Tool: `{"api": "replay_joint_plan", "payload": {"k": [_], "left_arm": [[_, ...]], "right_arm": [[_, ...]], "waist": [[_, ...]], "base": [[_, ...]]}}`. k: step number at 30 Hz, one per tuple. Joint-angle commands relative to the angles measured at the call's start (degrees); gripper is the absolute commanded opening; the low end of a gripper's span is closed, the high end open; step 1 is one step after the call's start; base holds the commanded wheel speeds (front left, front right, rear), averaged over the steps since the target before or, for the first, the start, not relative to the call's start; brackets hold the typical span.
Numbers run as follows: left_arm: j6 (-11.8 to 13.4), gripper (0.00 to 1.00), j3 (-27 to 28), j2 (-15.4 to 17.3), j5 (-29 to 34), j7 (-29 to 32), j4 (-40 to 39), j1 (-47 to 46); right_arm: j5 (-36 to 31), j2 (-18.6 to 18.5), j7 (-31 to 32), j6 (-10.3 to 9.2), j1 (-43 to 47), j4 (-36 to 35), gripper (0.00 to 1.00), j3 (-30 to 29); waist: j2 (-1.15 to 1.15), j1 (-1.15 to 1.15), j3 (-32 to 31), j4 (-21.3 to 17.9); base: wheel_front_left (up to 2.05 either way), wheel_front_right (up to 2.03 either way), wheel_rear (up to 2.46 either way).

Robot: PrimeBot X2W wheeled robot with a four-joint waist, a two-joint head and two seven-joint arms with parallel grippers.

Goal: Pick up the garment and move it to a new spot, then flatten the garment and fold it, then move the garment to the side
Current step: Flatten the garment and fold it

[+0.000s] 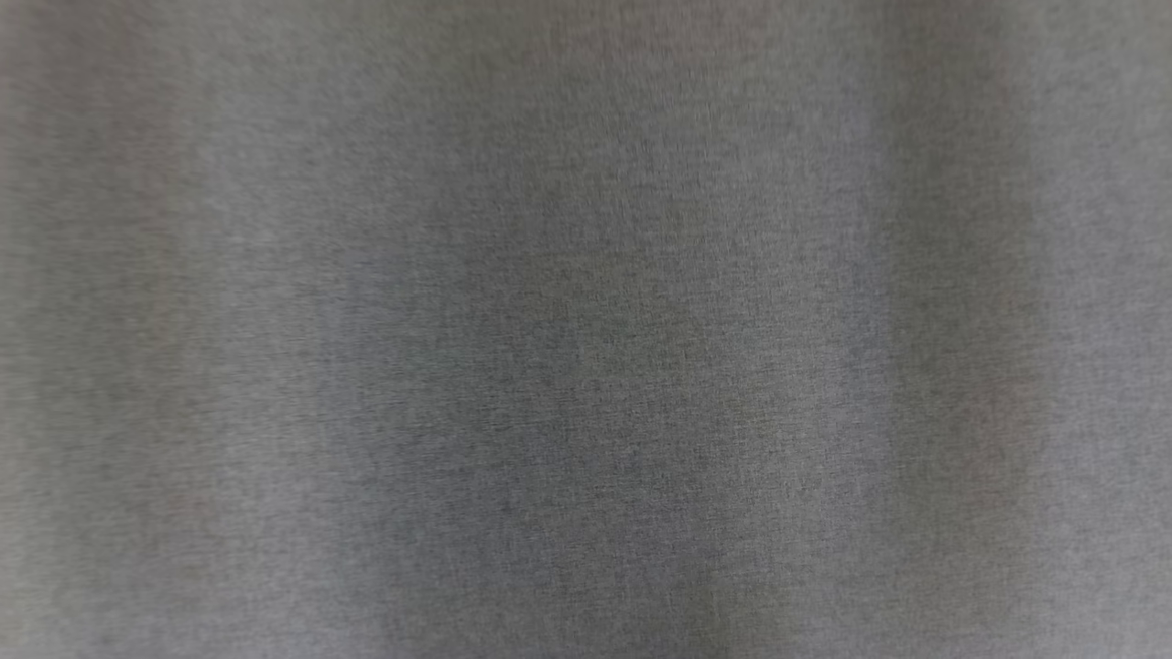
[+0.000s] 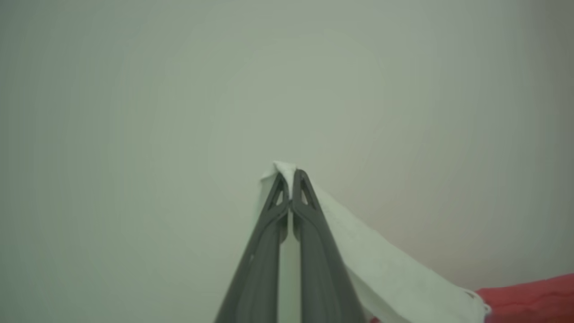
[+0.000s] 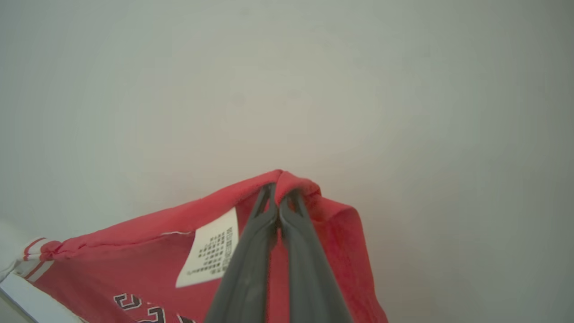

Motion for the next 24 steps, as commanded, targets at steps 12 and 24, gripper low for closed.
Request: {"api": "replay_joint_plan", "payload": {"k": [12,24], "left_arm": [[-0.34,0.0,-4.28,-1.41,-1.66,-5.99,10.36,-6.18],[-0.3,0.0,-9.87,0.11,-13.54,-8.98,-1.56,12.04]], "right_arm": [[-1.09,-1.4,0.9,-0.14,-6.63,6.49,0.0,3.54],[9.59,-9.75,2.41,-0.14,14.87,-10.97,0.0,10.91]], "waist": [[-0.02,-0.02,7.58,-0.91],[-0.02,-0.02,3.34,0.84]], "base": [[0.0,0.0,0.0],[0.0,0.0,0.0]]}}
